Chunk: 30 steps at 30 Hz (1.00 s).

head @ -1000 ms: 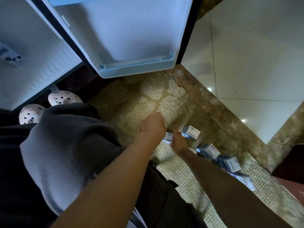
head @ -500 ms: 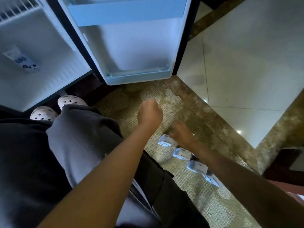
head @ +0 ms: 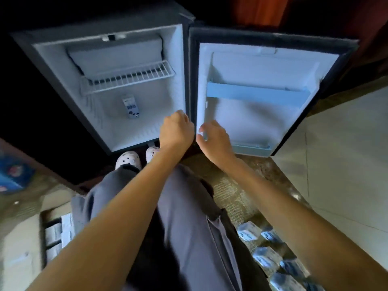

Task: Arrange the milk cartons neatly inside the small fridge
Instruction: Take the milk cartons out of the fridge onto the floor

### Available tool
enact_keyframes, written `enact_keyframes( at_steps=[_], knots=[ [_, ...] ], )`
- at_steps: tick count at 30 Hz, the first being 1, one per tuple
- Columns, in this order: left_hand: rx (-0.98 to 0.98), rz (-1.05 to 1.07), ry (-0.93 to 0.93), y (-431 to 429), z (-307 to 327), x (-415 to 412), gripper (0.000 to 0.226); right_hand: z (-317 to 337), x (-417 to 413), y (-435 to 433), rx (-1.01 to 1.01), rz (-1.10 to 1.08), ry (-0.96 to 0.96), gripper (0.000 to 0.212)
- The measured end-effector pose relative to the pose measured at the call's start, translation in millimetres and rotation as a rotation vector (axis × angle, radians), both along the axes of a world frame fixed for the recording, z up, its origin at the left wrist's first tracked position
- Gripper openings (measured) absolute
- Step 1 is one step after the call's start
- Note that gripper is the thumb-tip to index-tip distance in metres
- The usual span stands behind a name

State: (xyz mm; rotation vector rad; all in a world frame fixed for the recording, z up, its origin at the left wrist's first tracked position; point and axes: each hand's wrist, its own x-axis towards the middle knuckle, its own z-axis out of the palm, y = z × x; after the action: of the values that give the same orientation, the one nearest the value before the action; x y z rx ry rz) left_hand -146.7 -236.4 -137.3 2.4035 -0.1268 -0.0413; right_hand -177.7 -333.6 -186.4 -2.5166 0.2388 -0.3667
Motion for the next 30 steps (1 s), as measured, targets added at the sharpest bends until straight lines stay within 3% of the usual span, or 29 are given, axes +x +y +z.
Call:
enact_keyframes(
  at_steps=[7, 14, 18, 23, 30],
  knots=[
    [0.084, 0.208, 0.127, 96.5, -20.6, 74.4, 0.025, -3.5, 99.5, 76.3, -0.043, 0.225, 0.119, 0.023],
    [0.171, 0.231, 0.230, 138.4, -72.0, 163.9, 0.030, -57.9, 207.5, 108.4, -0.202, 0.377, 0.340, 0.036],
    [0.218, 0.175, 0.257, 149.8, -110.7, 218.1, 0.033, -97.4, 268.8, 116.5, -0.294, 0.441, 0.440, 0.024],
    [0.233, 0.141, 0.266, 152.1, -154.3, 267.7, 0.041, -127.9, 333.5, 130.9, -0.298, 0.452, 0.453, 0.077],
    [0.163, 0.148, 0.242, 148.8, -193.0, 323.6, 0.042, -155.4, 382.4, 135.0, -0.377, 0.438, 0.366, 0.077]
  ],
)
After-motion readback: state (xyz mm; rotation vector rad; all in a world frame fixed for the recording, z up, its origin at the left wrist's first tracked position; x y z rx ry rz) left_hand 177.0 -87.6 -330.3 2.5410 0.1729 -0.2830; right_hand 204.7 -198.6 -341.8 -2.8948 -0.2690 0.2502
